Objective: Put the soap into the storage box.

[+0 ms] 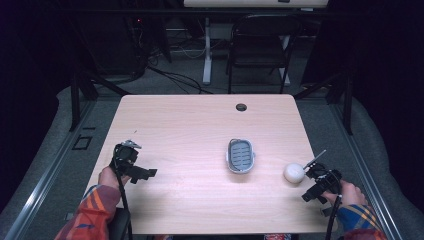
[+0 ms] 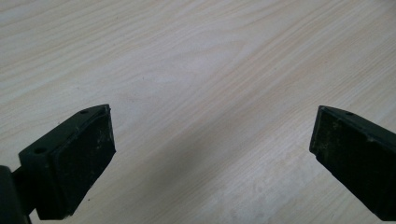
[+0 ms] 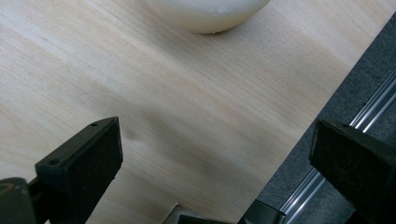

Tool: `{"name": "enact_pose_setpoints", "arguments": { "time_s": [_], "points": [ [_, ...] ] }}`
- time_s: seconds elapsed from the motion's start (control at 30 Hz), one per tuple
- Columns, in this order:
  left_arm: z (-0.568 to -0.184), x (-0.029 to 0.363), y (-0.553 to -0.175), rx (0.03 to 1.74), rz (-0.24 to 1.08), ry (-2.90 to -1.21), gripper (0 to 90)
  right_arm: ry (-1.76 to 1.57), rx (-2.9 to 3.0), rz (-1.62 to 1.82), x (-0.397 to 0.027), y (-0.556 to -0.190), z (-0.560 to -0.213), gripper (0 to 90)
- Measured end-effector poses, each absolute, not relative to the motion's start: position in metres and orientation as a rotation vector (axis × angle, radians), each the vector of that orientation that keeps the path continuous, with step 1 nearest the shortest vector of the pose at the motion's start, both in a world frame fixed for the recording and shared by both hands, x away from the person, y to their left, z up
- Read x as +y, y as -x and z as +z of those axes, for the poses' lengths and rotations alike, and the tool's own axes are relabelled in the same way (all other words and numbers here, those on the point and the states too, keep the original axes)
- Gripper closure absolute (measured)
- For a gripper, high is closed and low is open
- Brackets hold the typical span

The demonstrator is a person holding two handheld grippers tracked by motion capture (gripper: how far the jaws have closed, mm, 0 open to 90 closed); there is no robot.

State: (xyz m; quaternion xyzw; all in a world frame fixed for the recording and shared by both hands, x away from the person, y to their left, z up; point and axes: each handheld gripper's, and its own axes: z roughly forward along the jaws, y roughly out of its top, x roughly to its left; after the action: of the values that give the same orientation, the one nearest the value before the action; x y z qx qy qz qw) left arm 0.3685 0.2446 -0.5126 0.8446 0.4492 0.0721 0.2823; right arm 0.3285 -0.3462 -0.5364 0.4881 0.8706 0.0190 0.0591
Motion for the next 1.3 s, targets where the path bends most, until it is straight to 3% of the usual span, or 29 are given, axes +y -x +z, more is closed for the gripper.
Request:
{"name": "enact_pose_setpoints", "arguments": {
  "time_s": [1.3],
  "points": [
    [-0.515,0.24,-0.37,1.179,0.161,-2.309,0.0,-1.514,2.679,0.151,-0.334,-0.353,-0.521,0.0]
  ]
}}
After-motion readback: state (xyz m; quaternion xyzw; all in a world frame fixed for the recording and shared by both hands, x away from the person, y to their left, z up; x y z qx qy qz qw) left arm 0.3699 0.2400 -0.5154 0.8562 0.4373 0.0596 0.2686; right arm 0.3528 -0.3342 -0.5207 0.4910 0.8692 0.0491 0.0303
